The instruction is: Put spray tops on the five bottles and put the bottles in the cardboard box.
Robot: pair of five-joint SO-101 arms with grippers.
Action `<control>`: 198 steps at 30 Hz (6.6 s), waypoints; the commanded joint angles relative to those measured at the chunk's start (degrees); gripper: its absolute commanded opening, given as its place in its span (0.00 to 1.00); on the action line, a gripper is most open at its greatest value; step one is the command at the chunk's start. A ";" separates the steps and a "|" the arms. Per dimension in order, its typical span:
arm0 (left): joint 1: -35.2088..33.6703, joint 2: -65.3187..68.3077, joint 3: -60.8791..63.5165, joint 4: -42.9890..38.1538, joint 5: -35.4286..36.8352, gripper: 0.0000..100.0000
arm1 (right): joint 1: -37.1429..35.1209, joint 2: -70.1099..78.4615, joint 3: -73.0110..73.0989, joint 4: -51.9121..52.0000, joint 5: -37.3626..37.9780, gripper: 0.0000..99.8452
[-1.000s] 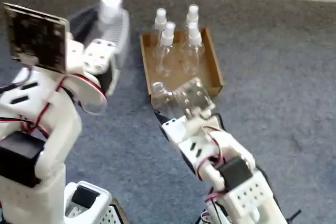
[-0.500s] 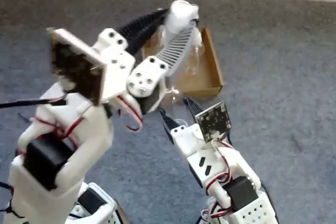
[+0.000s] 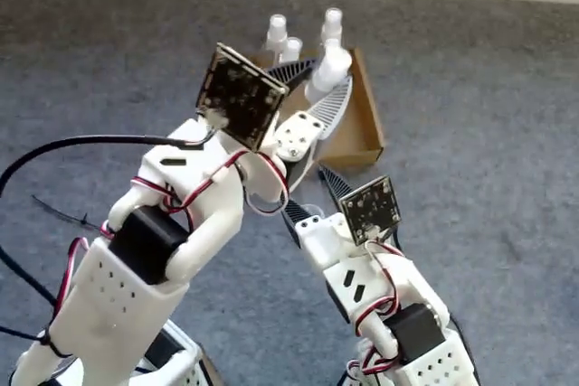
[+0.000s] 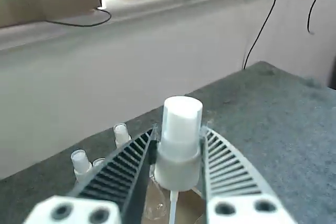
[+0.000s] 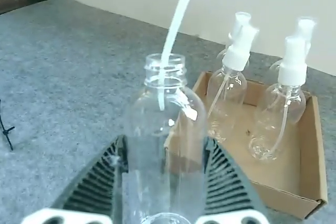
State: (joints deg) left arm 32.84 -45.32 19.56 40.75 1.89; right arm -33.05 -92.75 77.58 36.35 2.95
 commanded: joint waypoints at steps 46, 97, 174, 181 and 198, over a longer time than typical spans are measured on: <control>-12.44 6.90 -12.88 16.44 -5.36 0.16 | 0.84 -0.66 4.62 -15.25 -0.18 0.00; -26.95 -13.85 8.75 30.86 -7.82 0.16 | 11.47 24.40 -19.21 -12.09 -0.62 0.00; -30.02 -41.01 55.34 0.62 -5.89 0.27 | 16.31 53.41 -10.33 -46.81 -3.34 0.00; -30.02 -41.01 55.34 0.62 -5.89 0.27 | 16.66 61.49 -13.41 -49.45 -3.34 0.00; -30.02 -41.45 55.34 0.79 -5.89 0.27 | 12.44 72.04 -17.98 -49.10 -3.34 0.01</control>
State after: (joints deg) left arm 3.30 -86.11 75.12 42.77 -3.47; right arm -18.20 -20.48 62.90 -11.56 -1.01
